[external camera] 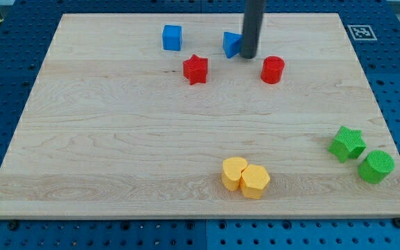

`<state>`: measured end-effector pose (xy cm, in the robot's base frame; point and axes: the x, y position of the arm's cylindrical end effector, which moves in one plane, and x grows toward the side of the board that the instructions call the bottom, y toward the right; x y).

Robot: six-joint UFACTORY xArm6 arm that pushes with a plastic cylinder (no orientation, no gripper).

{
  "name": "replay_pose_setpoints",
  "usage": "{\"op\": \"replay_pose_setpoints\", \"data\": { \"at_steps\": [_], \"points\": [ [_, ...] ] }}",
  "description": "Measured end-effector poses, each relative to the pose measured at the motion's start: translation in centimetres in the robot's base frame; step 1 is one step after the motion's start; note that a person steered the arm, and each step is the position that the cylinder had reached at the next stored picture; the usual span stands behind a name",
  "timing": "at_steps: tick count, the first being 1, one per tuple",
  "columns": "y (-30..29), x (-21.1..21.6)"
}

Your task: Slide the green star slightly left and up

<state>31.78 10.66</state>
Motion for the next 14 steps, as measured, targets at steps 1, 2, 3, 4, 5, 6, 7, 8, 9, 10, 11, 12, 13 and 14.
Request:
{"op": "replay_pose_setpoints", "data": {
  "at_steps": [1,2,3,4,5,6,7,8,9,10,11,12,13,14],
  "points": [
    [6.1,0.0],
    [9.7,5.0],
    [12.8,11.2],
    [16.8,15.0],
    [21.3,18.7],
    [22.1,24.1],
    [19.7,27.0],
    [19.6,27.0],
    [19.5,26.2],
    [18.6,24.7],
    [16.6,24.5],
    [13.7,24.2],
    [12.6,23.0],
    [10.6,21.6]
  ]
}}
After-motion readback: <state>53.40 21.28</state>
